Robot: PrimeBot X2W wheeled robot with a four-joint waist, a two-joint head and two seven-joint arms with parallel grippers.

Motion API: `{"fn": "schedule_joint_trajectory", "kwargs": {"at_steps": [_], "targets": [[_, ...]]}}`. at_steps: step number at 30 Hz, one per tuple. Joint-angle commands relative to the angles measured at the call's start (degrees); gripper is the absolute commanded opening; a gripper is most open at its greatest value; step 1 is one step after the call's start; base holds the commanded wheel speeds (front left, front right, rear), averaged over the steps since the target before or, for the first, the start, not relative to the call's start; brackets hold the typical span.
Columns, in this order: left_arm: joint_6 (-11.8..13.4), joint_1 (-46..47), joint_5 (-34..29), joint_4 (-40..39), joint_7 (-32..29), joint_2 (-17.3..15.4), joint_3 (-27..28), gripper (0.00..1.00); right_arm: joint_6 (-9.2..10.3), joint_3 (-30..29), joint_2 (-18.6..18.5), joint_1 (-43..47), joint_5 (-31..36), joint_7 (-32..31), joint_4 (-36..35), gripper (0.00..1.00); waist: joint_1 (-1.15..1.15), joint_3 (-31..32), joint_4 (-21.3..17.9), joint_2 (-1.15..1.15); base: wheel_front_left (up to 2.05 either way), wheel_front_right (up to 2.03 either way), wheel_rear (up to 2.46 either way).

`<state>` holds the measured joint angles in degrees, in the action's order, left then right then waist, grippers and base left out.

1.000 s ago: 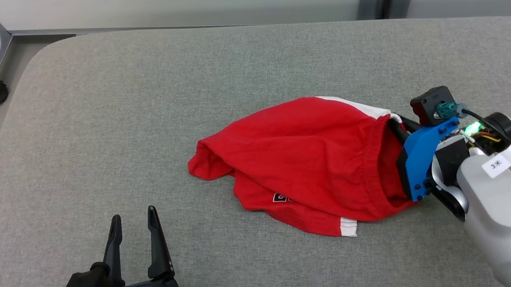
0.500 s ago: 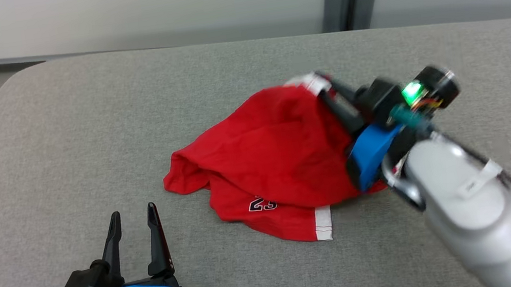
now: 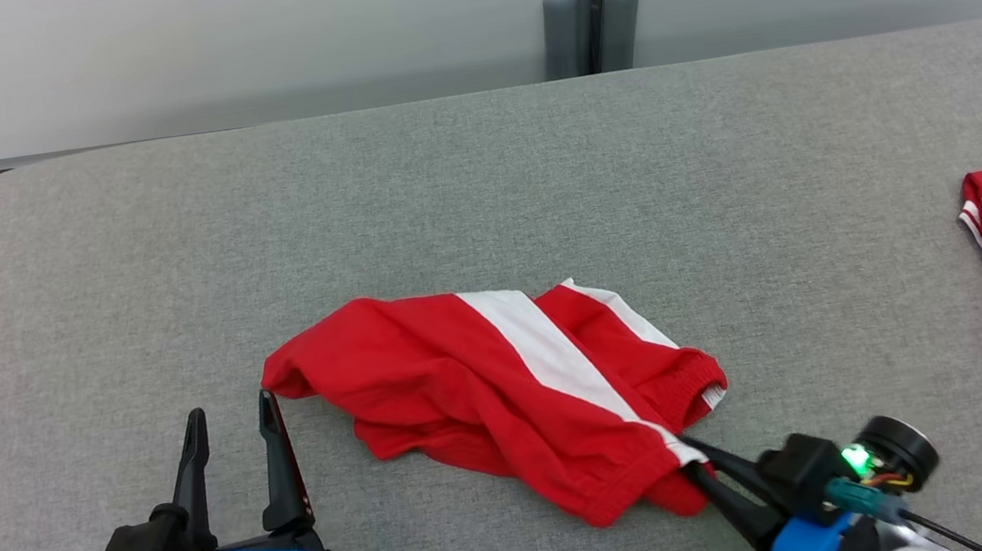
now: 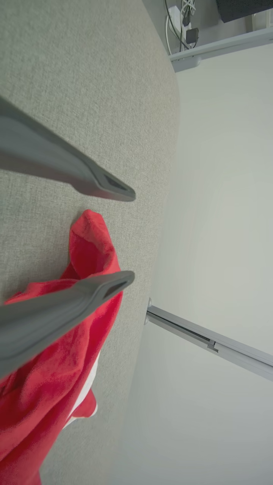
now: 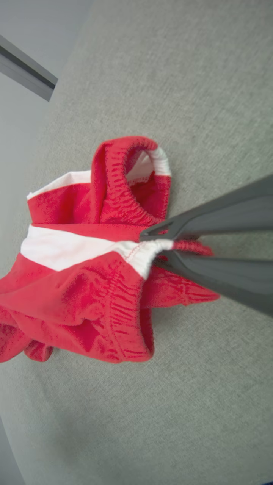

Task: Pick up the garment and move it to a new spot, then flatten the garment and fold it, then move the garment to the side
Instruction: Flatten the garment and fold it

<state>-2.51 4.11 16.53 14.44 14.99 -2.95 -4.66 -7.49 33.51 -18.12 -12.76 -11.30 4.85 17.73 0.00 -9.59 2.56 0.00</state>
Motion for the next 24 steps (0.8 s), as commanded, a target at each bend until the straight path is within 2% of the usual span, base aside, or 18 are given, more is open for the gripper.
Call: {"fn": "schedule_joint_trajectory", "kwargs": {"at_steps": [1, 2, 3, 7, 14, 20, 24], "targets": [[-0.03, 0.08, -0.32, -0.23, 0.27, -0.03, 0.07, 1.00, 0.00, -1.13, 0.37, 1.29, 0.50, 0.67, -0.43, 0.24, 0.00, 0.03, -0.13, 0.00, 0.00, 0.00, 0.00], [-0.07, 0.03, -0.36, -0.26, 0.27, -0.06, 0.26, 1.00, 0.00, -2.66, 0.73, 2.56, 0.97, 1.19, -0.83, 0.50, 0.00, 0.04, -0.30, 0.00, 0.00, 0.00, 0.00], [-0.07, -0.04, -0.43, -0.33, 0.27, -0.06, 0.42, 1.00, -0.01, -3.82, 1.08, 3.75, 1.32, 1.72, -1.28, 1.00, 0.00, 0.04, -0.49, 0.00, 0.00, 0.00, 0.00], [0.14, -0.69, -0.65, -0.57, 0.27, -0.12, 1.11, 1.00, 0.00, -7.99, 1.35, 8.05, 2.72, 3.20, -4.45, 1.00, 0.00, 0.26, -1.57, 0.00, 0.00, 0.00, 0.00], [-0.24, -0.76, -0.99, -0.43, 0.27, -0.12, 1.01, 1.00, -0.01, -14.26, -0.88, 12.03, 1.18, 0.68, -12.63, 1.00, 0.00, 0.71, -2.55, 0.00, 0.00, 0.00, 0.00], [-0.45, 0.24, -0.82, -0.35, 0.27, -0.04, -0.65, 1.00, -0.01, -17.28, -1.51, 7.62, -2.36, -5.34, -21.25, 1.00, 0.00, 0.78, -0.70, 0.00, 0.00, 0.00, 0.00], [-0.12, 0.75, -0.40, -1.08, 0.27, -0.01, -1.44, 1.00, -0.01, -16.16, -0.41, 0.49, -4.77, -11.21, -19.64, 1.00, 0.00, -0.07, 2.08, 0.00, 0.00, 0.00, 0.00]]}}
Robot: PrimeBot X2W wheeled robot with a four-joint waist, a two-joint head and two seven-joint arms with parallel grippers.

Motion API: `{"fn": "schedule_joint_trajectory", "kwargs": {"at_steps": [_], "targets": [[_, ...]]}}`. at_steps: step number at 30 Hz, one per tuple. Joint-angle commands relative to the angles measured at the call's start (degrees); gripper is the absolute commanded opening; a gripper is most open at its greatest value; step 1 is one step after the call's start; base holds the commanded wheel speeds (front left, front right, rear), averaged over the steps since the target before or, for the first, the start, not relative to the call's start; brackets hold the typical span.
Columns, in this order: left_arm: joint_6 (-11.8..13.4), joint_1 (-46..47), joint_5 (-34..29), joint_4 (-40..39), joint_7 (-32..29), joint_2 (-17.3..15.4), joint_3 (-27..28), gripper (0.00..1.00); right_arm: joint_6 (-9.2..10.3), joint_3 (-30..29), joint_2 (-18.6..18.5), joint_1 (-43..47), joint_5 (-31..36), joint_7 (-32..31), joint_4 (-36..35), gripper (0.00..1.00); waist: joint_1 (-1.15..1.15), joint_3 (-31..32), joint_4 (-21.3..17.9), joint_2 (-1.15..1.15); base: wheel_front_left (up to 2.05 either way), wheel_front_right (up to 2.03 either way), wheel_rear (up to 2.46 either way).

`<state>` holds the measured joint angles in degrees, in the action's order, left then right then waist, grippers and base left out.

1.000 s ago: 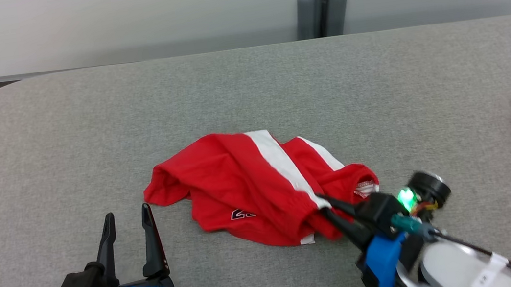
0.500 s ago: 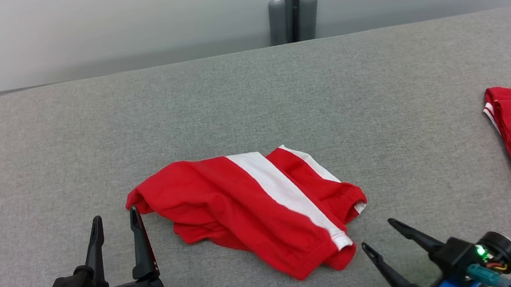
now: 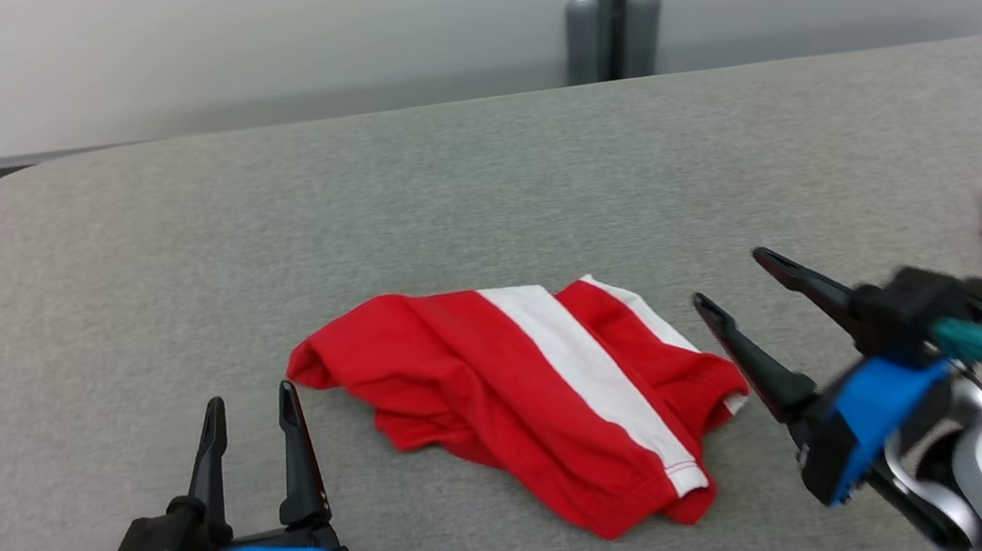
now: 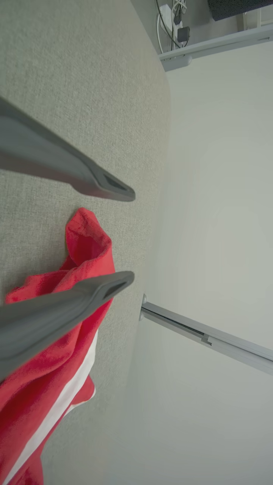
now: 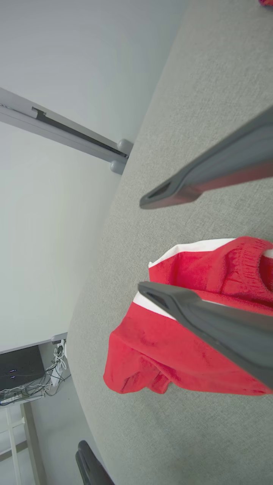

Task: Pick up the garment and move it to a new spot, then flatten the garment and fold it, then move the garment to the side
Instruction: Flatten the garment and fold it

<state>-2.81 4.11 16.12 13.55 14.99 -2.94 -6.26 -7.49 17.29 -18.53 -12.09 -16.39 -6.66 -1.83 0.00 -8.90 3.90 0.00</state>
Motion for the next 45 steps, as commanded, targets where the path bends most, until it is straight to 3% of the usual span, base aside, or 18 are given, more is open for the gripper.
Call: {"fn": "schedule_joint_trajectory", "kwargs": {"at_steps": [1, 9, 15, 27, 28, 29, 32, 38, 45], "targets": [[0.29, 0.93, 0.14, -0.35, 0.27, 0.00, 0.00, 1.00, -0.01, 0.95, -0.12, -2.48, 0.10, -1.43, 1.35, 1.00, 0.00, -1.10, 1.56, 0.00, 0.00, 0.00, 0.00], [1.07, 1.87, 1.80, -1.05, 0.26, 0.08, -1.40, 1.00, -0.01, 8.68, 2.80, -18.18, -4.90, -11.38, 17.16, 1.00, 0.00, -3.97, 8.97, 0.00, 0.00, 0.00, 0.00], [2.18, 1.77, 3.30, -1.37, 0.27, 0.08, -2.93, 1.00, -0.01, 10.16, 4.77, -24.43, -6.28, -17.67, 29.43, 1.00, 0.00, -4.77, 13.24, 0.00, 0.00, 0.00, 0.00], [3.27, 1.23, 4.39, -1.77, 0.27, 0.07, -3.95, 1.00, -0.01, 9.31, 7.35, -28.10, -6.67, -25.87, 41.72, 1.00, 0.00, -5.21, 15.37, 0.00, 0.00, 0.00, 0.00], [3.33, 1.31, 4.42, -1.79, 0.27, 0.07, -4.01, 1.00, -0.01, 8.97, 7.91, -28.14, -7.27, -25.49, 41.91, 0.78, 0.00, -5.32, 15.36, 0.00, 0.00, 0.00, 0.00], [3.31, 1.41, 4.41, -1.80, 0.27, 0.07, -4.04, 1.00, -0.02, 9.24, 8.47, -28.24, -7.70, -25.03, 41.83, 0.45, 0.00, -5.42, 15.35, 0.00, 0.00, 0.00, 0.00], [3.18, 1.77, 4.21, -1.64, 0.27, 0.07, -3.88, 1.00, -0.01, 10.35, 8.59, -28.89, -8.37, -22.04, 40.67, 0.00, 0.00, -5.73, 15.12, 0.00, 0.00, 0.00, 0.00], [2.86, 2.11, 3.33, -1.51, 0.27, 0.07, -3.03, 1.00, -0.01, 12.46, 6.82, -31.31, -9.87, -14.70, 38.22, 0.00, 0.00, -5.53, 13.35, 0.00, 0.00, 0.00, 0.00], [2.33, 1.82, 2.28, -1.42, 0.27, 0.07, -2.43, 1.00, -0.01, 15.03, 3.56, -34.09, -12.50, -10.40, 32.75, 0.00, 0.00, -4.38, 10.40, 0.00, 0.00, 0.00, 0.00]]}}
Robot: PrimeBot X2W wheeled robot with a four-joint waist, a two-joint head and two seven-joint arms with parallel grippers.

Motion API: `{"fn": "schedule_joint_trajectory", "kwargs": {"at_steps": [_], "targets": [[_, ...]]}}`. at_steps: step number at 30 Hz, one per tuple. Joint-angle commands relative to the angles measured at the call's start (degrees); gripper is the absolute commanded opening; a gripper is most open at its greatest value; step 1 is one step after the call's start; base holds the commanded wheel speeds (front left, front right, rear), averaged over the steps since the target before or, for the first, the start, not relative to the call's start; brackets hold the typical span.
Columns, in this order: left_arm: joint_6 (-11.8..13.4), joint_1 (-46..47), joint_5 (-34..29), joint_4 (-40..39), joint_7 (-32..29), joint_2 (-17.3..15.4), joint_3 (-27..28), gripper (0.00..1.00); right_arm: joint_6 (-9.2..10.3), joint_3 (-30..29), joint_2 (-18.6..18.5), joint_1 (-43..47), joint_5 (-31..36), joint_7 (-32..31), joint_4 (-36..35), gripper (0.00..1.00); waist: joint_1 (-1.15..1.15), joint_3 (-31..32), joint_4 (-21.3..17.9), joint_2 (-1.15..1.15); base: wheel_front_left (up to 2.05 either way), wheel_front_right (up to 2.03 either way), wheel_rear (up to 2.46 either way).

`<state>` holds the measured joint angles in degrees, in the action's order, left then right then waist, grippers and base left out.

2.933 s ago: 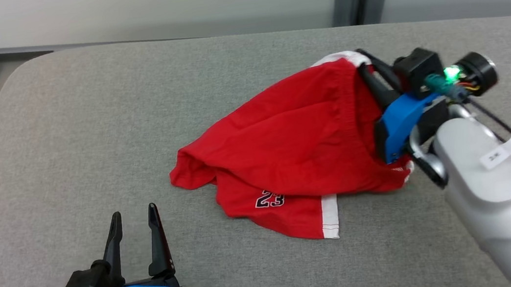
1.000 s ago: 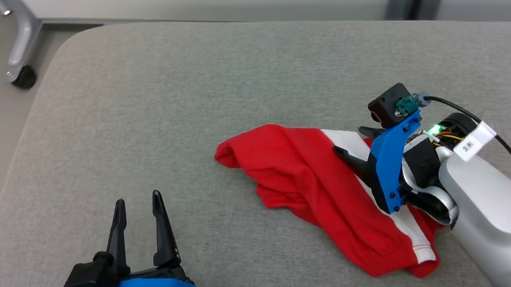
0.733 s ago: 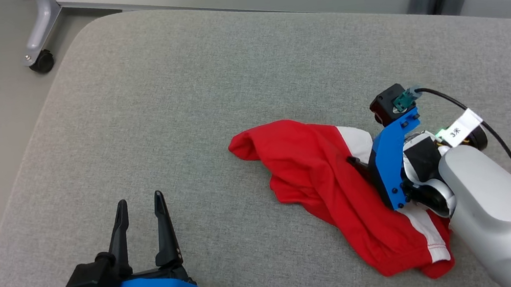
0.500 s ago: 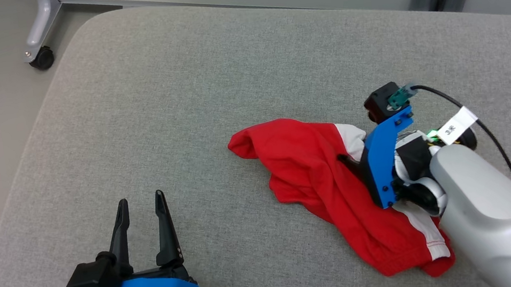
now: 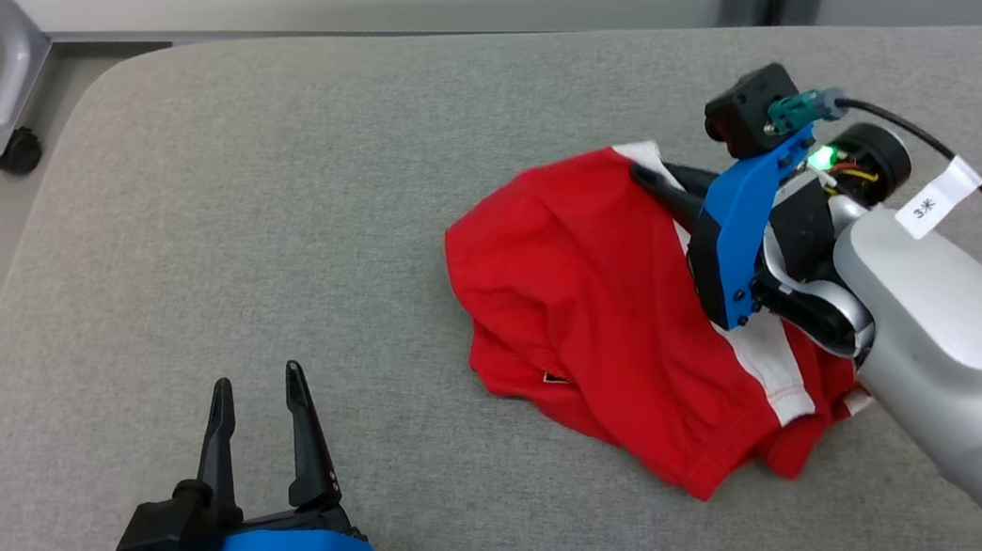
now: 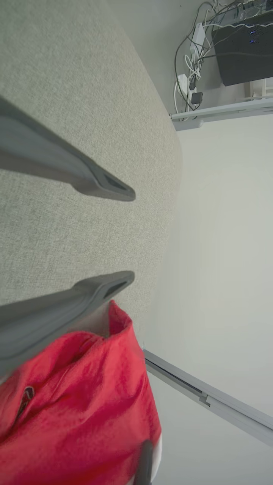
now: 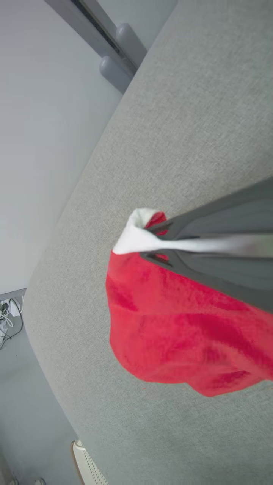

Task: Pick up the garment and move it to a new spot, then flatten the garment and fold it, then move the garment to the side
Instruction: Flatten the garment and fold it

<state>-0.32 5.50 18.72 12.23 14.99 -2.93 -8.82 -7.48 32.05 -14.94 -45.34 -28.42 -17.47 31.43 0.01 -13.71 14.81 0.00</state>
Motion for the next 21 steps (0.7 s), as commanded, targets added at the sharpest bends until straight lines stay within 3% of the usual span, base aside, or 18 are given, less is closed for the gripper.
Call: {"fn": "schedule_joint_trajectory", "kwargs": {"at_steps": [1, 13, 18, 21], "targets": [[-0.23, 0.40, -0.50, -0.13, 0.27, 0.06, 0.27, 1.00, -0.03, 1.06, -0.38, -1.03, -0.79, 0.63, -1.67, 0.00, -0.01, 0.60, -0.86, 0.00, 0.00, 0.00, 0.00], [-0.97, 0.30, -2.02, -0.58, 0.27, 0.06, 2.51, 1.00, -0.03, 21.24, -1.85, 6.43, -8.08, -1.12, -16.91, 0.00, -0.01, 1.46, -2.18, 0.00, 0.00, 0.00, 0.00], [-1.16, 0.17, -2.24, -0.71, 0.27, 0.06, 3.41, 1.00, -0.02, 27.85, -5.13, 9.05, -10.07, -3.16, -19.89, 0.00, -0.01, 1.55, -2.53, 0.00, 0.00, 0.00, 0.00], [-1.14, 0.01, -2.34, -0.72, 0.27, 0.06, 3.52, 1.00, -0.03, 28.96, -6.28, 10.03, -10.14, -2.71, -19.73, 0.00, -0.01, 1.56, -2.75, 0.00, 0.00, 0.00, 0.00]]}}
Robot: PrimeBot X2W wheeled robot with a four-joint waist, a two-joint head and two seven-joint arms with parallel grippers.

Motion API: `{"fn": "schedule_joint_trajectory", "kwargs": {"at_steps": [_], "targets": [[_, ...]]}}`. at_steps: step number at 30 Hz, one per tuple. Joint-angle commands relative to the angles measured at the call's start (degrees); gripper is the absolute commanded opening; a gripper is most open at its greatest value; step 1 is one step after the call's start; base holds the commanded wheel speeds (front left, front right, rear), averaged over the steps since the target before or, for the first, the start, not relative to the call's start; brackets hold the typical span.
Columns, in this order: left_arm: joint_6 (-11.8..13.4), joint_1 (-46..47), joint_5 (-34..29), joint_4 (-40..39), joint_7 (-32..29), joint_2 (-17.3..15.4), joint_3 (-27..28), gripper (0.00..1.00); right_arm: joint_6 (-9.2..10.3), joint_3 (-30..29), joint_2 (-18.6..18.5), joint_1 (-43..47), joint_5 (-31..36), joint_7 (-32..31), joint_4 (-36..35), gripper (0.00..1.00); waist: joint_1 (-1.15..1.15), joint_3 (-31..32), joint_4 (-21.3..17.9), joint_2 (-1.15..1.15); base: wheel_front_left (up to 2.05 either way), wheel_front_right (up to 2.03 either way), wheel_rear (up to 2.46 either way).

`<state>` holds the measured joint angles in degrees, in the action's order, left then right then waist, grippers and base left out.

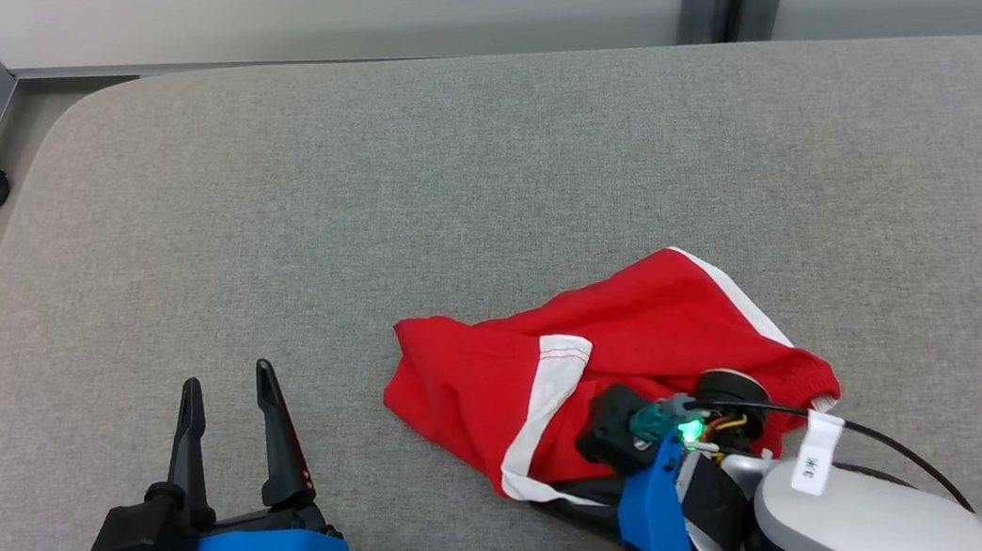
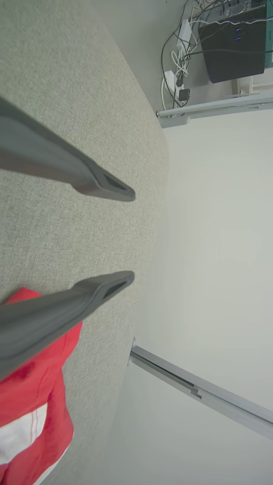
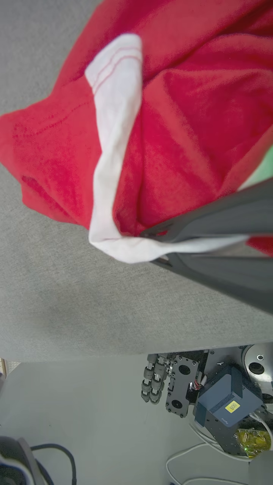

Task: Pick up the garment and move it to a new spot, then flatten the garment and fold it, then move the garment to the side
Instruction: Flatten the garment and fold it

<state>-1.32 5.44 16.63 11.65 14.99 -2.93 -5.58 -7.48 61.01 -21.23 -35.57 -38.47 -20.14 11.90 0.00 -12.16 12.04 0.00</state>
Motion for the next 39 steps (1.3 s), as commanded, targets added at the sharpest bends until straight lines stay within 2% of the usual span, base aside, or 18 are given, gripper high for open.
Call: {"fn": "schedule_joint_trajectory", "kwargs": {"at_steps": [1, 2, 3, 9, 16, 22, 26, 33, 39], "targets": [[-0.15, 0.00, -0.27, -0.08, 0.27, 0.06, 0.30, 1.00, -0.03, -0.08, -0.31, 0.96, -0.35, 0.61, 0.18, 0.10, 0.00, 0.01, -0.06, 0.00, 0.00, 0.00, 0.00], [-0.15, -0.02, -0.29, -0.03, 0.27, 0.06, 0.29, 1.00, -0.03, -0.45, -0.48, 1.47, -0.48, 1.50, 0.49, 0.52, 0.00, 0.01, -0.15, 0.00, 0.00, 0.00, 0.00], [-0.13, -0.05, -0.30, -0.01, 0.27, 0.06, 0.32, 1.00, -0.03, -1.15, -0.45, 1.98, -0.77, 2.55, 0.69, 1.00, 0.00, 0.02, -0.26, 0.00, 0.00, 0.00, 0.00], [-0.30, 0.14, -0.73, -0.21, 0.27, 0.05, 0.17, 1.00, -0.03, -9.12, 0.57, 5.42, -0.81, 9.61, 0.28, 1.00, 0.00, 0.44, -1.48, 0.00, 0.00, 0.00, 0.00], [-1.23, 1.11, -2.10, -0.08, 0.27, -0.40, -0.21, 1.00, -0.03, -25.26, 3.06, 12.05, 5.39, 18.76, -2.01, 1.00, 0.00, 1.42, -3.70, 0.00, 0.00, 0.00, 0.00], [-1.67, 2.12, -2.69, 0.48, 0.27, -0.40, -1.48, 1.00, -0.03, -35.12, 6.03, 20.05, 13.13, 18.92, -5.05, 1.00, 0.00, 1.98, -5.39, 0.00, 0.00, 0.00, 0.00], [-1.72, 2.23, -2.66, 0.89, 0.27, -0.32, -1.92, 1.00, -0.03, -35.60, 6.31, 25.34, 15.27, 15.12, -7.26, 1.00, 0.00, 2.14, -5.89, 0.00, 0.00, 0.00, 0.00], [-1.57, 1.58, -2.43, 1.11, 0.27, -0.21, -2.15, 1.00, -0.03, -33.45, 2.52, 32.71, 17.12, 8.30, -8.70, 1.00, 0.00, 2.31, -6.04, 0.00, 0.00, 0.00, 0.00], [-1.29, 1.19, -2.20, 1.12, 0.27, -0.16, -1.69, 1.00, -0.03, -33.94, 4.16, 32.65, 16.83, 8.01, -4.38, 1.00, 0.00, 2.38, -5.53, 0.00, 0.00, 0.00, 0.00]]}}
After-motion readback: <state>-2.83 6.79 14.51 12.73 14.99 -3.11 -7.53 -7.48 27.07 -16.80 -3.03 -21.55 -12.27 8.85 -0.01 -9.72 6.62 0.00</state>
